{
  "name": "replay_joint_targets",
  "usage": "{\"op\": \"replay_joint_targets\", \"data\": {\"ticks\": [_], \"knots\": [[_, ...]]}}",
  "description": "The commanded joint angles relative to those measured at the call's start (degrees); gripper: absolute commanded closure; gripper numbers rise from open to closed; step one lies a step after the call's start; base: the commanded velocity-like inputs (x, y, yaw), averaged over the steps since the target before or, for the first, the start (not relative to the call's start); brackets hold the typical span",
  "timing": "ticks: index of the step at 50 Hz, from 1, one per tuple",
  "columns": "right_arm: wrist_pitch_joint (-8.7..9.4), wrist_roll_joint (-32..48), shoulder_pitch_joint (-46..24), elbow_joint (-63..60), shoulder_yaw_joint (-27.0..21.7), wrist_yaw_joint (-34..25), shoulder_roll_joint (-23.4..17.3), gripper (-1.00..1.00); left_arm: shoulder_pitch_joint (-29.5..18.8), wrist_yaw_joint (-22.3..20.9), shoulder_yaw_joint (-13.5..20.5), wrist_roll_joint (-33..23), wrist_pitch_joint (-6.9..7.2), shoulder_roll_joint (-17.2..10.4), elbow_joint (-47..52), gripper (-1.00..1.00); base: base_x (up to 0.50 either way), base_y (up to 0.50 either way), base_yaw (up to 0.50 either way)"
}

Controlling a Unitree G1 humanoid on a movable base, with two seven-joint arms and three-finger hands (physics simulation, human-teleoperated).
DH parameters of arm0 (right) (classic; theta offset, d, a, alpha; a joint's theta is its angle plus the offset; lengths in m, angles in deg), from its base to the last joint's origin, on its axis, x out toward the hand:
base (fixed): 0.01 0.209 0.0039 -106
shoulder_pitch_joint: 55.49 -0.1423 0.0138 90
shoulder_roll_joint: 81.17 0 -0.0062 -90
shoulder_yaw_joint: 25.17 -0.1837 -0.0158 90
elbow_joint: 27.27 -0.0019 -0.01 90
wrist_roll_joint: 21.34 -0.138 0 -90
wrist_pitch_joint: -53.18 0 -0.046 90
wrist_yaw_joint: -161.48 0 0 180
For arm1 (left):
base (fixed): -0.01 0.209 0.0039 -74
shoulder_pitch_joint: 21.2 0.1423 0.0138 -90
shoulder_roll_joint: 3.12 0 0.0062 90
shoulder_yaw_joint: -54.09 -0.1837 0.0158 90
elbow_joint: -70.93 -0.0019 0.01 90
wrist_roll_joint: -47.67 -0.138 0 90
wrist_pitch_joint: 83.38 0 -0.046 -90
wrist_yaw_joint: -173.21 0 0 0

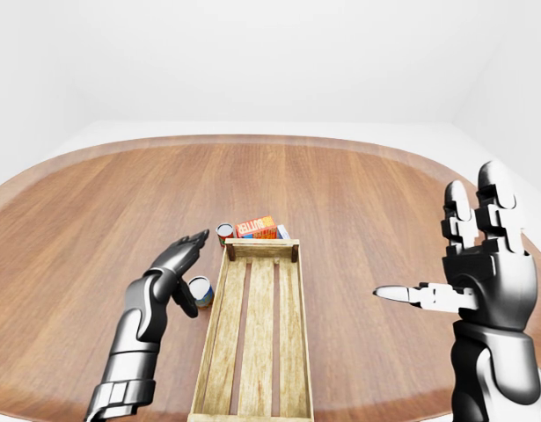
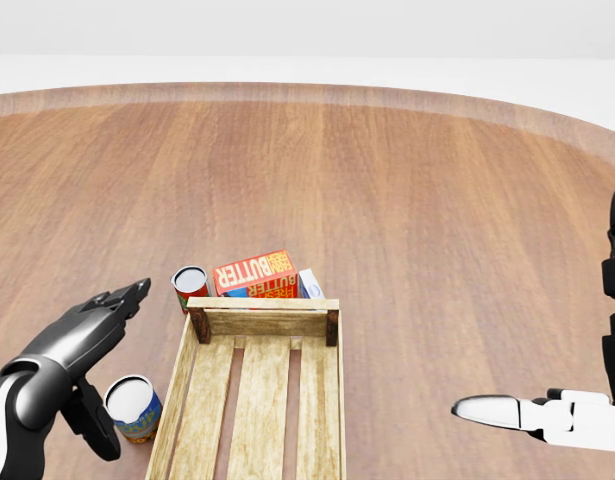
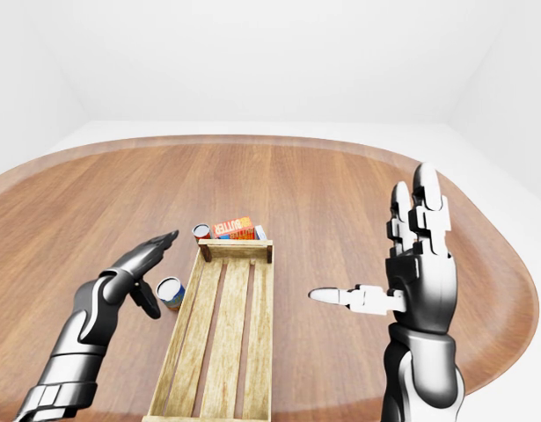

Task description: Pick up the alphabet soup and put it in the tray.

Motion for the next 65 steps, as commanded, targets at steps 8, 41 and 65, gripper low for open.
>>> {"op": "replay_joint_targets", "data": {"ticks": [8,41,65], "knots": [[0.0,0.0,0.0,-0.5,-0.2,0.0,0.1,-0.99,-3.7,6.2,-2.3,-3.9,-1.19,-1.1,-10.2,-1.0,0.0,0.0,0.0],[0.0,0.0,0.1,-0.4,0.2,0.2,0.1,-1.0,-4.7,7.0,-3.7,-5.4,-3.71,-1.0,-18.8,-1.0,0.0,0.0,0.0],[0.0,1.0,-0.3,0.3,1.0,0.3,-0.2,-0.99,-7.4,4.1,-3.6,-1.5,-1.98,-1.5,-21.7,-1.0,0.0,0.0,0.0]]}}
